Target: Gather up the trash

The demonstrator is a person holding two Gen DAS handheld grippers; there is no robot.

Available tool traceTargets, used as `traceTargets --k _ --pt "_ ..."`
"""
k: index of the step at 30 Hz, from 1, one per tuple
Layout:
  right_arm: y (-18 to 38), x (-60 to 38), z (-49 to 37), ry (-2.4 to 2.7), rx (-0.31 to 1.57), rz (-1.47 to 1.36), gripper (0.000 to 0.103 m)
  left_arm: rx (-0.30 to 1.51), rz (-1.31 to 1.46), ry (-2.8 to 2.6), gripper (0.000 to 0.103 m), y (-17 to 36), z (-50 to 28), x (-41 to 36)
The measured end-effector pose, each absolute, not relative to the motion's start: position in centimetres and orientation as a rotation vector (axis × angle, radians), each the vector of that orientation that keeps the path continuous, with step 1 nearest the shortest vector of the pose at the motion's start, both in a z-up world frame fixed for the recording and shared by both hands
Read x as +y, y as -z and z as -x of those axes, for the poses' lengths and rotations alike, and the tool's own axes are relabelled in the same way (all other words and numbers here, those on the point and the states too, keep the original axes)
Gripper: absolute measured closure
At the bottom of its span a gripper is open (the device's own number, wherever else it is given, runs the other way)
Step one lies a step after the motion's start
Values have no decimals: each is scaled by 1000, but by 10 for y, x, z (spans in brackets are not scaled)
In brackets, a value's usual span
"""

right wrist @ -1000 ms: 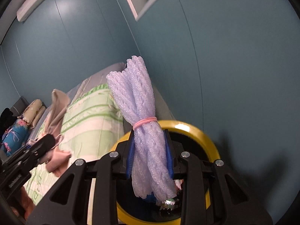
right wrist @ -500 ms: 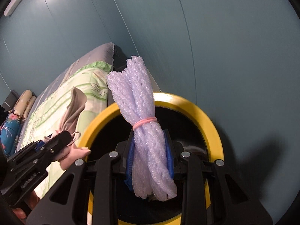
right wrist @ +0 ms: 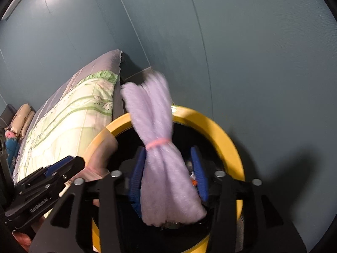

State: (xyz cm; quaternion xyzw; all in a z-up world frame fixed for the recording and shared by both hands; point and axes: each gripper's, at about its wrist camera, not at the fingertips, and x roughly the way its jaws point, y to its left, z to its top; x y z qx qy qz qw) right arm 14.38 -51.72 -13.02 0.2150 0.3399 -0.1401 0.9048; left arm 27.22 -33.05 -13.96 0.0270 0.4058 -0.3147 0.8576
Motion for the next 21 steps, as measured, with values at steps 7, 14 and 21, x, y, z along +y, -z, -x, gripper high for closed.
traceTargets --k 7,14,21 --pt "122 -520 -142 312 693 -449 56 835 -26 637 55 131 -275 -308" --pt "106 -503 -140 297 681 -405 56 797 -3 595 55 112 -269 -269" --pt "90 -450 -154 203 673 -345 56 757 37 509 55 95 -258 -203"
